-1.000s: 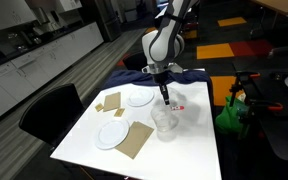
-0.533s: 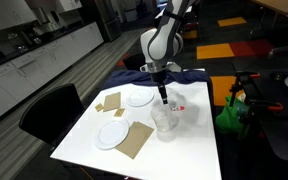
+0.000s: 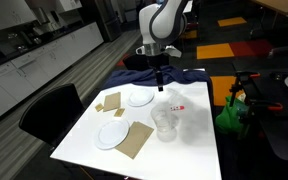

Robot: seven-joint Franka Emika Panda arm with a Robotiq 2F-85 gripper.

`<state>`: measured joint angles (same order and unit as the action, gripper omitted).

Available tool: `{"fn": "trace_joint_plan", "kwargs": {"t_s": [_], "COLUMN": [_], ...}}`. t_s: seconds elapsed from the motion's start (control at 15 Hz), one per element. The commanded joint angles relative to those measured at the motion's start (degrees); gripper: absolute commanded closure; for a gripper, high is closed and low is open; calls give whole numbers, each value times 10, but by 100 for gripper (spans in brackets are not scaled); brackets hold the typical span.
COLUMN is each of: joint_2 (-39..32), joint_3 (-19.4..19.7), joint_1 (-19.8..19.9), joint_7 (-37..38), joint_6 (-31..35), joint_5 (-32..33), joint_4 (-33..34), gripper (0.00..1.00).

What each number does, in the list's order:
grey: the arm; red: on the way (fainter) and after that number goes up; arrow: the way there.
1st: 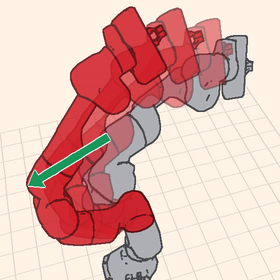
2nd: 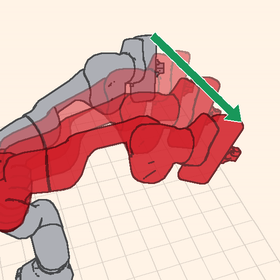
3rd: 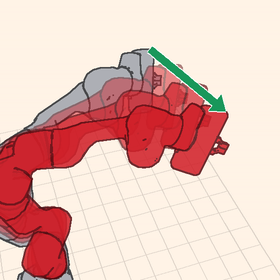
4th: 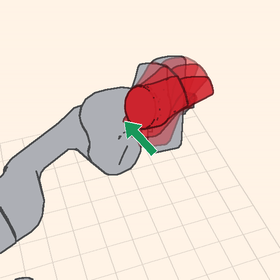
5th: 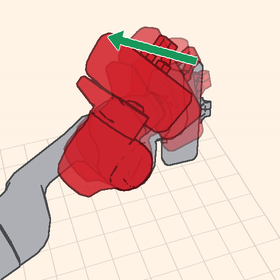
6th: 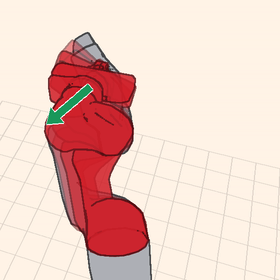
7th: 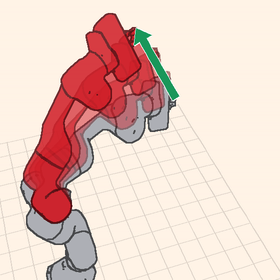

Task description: Remove the marker from the clear cup

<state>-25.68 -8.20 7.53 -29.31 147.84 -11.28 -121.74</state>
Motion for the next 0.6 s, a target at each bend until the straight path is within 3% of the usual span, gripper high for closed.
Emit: {"fn": "trace_joint_plan", "kwargs": {"t_s": [0.0, 0.4, 0.47, 0.53], "joint_2": [99, 178, 142, 151], "joint_3": [11, 29, 22, 24], "joint_1": [-29, -69, -60, -64], "joint_7": [61, 151, 119, 128], "joint_6": [20, 13, 1, 1], "joint_5": [35, 101, 79, 85], "joint_4": [-80, -130, -94, -102], "gripper": [0, 0, 0, 0]}}
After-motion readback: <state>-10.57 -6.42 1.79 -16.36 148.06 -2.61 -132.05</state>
